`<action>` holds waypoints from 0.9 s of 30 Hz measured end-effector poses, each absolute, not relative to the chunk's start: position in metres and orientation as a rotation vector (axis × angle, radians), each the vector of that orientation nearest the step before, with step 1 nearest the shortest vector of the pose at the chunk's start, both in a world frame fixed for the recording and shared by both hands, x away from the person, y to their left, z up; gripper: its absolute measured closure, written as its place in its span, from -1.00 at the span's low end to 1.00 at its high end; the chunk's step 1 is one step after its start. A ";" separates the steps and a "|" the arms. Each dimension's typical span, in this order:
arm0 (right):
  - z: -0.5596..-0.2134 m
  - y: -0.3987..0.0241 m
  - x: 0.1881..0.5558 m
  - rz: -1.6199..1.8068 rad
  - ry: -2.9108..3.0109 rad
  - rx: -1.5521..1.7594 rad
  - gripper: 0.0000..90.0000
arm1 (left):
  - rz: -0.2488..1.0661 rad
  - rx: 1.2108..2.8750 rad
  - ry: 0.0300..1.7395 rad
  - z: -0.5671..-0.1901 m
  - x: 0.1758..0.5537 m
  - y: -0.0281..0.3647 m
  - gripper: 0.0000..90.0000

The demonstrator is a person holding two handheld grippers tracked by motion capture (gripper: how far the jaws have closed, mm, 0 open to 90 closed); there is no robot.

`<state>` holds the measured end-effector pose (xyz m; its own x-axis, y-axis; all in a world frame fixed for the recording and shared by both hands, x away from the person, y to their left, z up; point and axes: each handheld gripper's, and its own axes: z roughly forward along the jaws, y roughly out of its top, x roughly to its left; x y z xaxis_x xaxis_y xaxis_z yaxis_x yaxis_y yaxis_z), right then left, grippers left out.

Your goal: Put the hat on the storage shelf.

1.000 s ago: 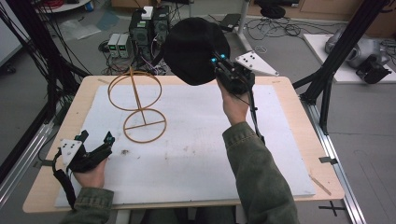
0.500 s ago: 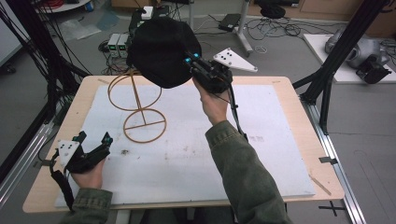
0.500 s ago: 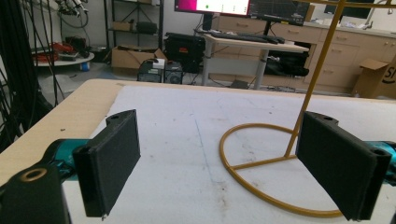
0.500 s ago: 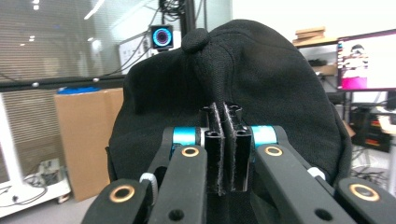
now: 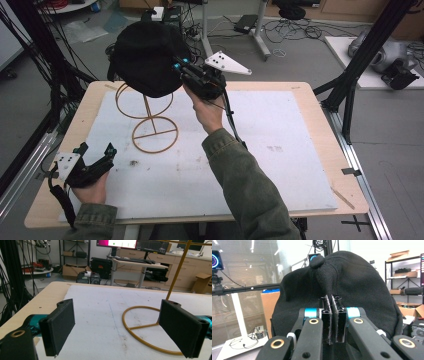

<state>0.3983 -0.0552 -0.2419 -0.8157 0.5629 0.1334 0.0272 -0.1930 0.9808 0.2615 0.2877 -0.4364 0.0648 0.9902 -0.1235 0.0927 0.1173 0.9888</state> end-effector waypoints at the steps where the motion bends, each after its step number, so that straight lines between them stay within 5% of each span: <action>1: -0.242 -0.052 0.399 2.071 1.726 0.684 0.96 | 1.023 1.210 1.275 -0.436 0.262 0.288 -0.69; 22: -0.267 -0.008 0.408 1.892 2.061 0.726 0.96 | 1.011 1.217 1.281 -0.438 0.261 0.288 -0.69; 27: -0.268 -0.010 0.413 1.902 2.076 0.791 0.76 | 1.010 1.216 1.282 -0.438 0.260 0.288 -0.69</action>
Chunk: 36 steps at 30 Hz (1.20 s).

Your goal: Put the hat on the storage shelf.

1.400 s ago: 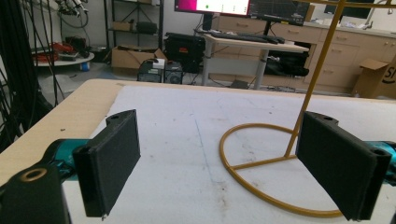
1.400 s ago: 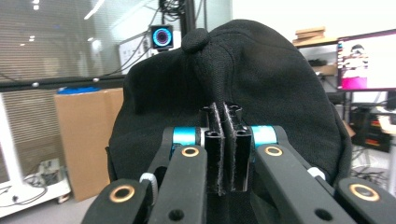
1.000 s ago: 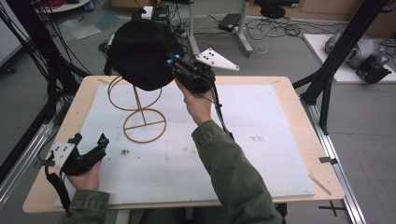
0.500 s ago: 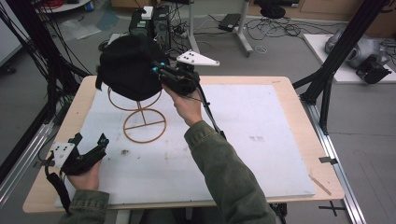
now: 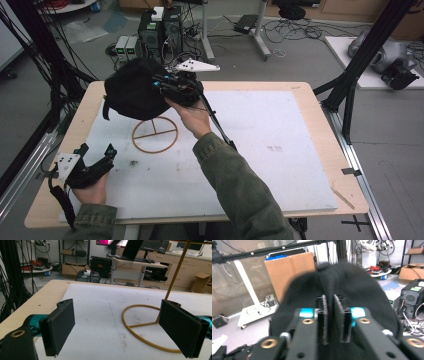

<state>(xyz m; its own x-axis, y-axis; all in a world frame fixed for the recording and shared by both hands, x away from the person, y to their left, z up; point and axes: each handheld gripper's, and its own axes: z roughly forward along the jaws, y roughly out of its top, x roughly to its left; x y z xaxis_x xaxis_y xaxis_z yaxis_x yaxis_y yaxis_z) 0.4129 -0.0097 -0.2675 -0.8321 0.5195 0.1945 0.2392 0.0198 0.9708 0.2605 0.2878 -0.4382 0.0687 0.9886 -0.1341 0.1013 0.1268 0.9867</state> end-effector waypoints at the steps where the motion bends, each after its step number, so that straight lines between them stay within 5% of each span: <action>1: -0.268 -0.010 0.413 1.902 2.076 0.791 0.76 | 1.010 1.216 1.282 -0.438 0.260 0.288 -0.69; 11: -0.267 -0.008 0.408 1.855 2.129 0.760 0.73 | 1.008 1.221 1.276 -0.438 0.261 0.287 -0.69; 14: -0.267 -0.010 0.408 1.850 2.125 0.777 0.49 | 1.008 1.221 1.277 -0.438 0.261 0.287 -0.69; 15: -0.267 -0.012 0.407 1.830 2.092 0.827 0.02 | 1.008 1.220 1.277 -0.438 0.261 0.287 -0.69; 17: -0.267 -0.013 0.408 1.842 2.081 0.843 -0.14 | 1.008 1.219 1.277 -0.438 0.261 0.287 -0.69; 18: -0.267 -0.017 0.410 1.858 2.065 0.866 -0.43 | 1.008 1.216 1.271 -0.438 0.261 0.286 -0.69; 23: -0.269 -0.034 0.408 1.830 2.006 0.889 -0.74 | 1.009 1.224 1.272 -0.438 0.261 0.285 -0.69; 36: -0.283 -0.098 0.398 1.735 1.850 0.954 -0.75 | 1.016 1.230 1.268 -0.438 0.262 0.283 -0.69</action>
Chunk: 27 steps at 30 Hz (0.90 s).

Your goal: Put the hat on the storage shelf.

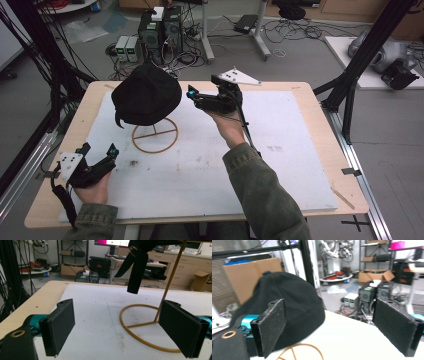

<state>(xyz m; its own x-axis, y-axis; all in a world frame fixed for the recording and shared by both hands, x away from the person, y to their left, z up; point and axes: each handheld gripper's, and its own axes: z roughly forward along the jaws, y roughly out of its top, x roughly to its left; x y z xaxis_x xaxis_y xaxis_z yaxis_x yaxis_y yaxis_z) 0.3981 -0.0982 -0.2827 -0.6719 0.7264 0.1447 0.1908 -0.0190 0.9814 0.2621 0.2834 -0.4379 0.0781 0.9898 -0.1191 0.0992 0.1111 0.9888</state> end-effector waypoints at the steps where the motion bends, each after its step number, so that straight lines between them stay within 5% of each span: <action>1: -0.285 -0.104 0.397 1.732 1.842 0.960 -0.75 | 1.018 1.228 1.267 -0.438 0.262 0.283 -0.69; 27: -0.352 -0.234 0.341 1.393 1.488 1.140 -0.75 | 1.051 1.244 1.261 -0.438 0.266 0.278 -0.69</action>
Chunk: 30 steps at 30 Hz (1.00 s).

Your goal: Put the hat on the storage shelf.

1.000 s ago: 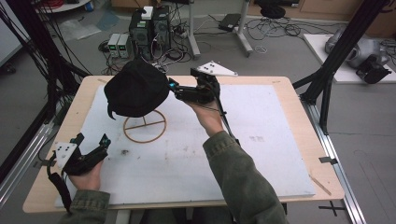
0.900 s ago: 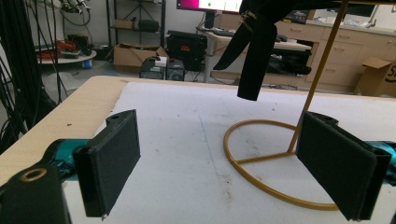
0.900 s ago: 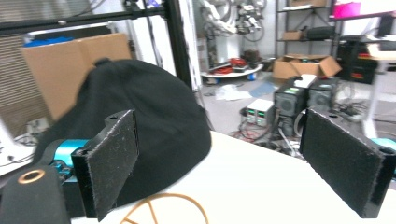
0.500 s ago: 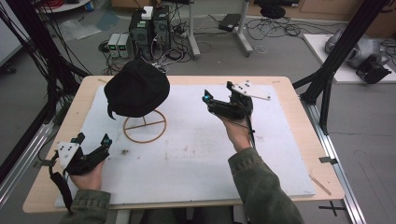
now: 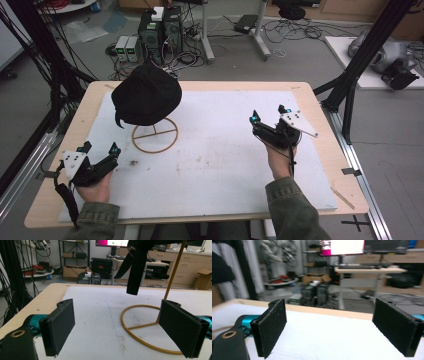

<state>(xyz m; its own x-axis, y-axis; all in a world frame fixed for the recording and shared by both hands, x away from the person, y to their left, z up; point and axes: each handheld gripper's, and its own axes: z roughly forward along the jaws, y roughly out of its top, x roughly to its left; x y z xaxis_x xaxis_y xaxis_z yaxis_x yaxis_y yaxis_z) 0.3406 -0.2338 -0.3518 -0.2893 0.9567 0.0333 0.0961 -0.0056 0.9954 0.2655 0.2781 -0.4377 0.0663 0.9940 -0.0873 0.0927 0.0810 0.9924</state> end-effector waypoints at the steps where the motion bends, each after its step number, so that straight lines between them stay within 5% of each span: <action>1: -0.354 -0.237 0.339 1.383 1.472 1.147 -0.75 | 1.053 1.244 1.260 -0.438 0.266 0.278 -0.69; 30: -0.429 -0.296 0.308 1.190 1.328 1.303 -0.75 | 1.051 1.242 1.267 -0.438 0.265 0.278 -0.69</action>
<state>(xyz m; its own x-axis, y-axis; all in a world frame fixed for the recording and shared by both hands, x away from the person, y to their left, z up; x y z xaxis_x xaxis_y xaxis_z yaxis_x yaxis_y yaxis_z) 0.3076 -0.2964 -0.4287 -0.0400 0.9989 0.0239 0.1331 -0.0184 0.9909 0.2653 0.2783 -0.4377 0.0619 0.9940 -0.0899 0.0949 0.0838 0.9920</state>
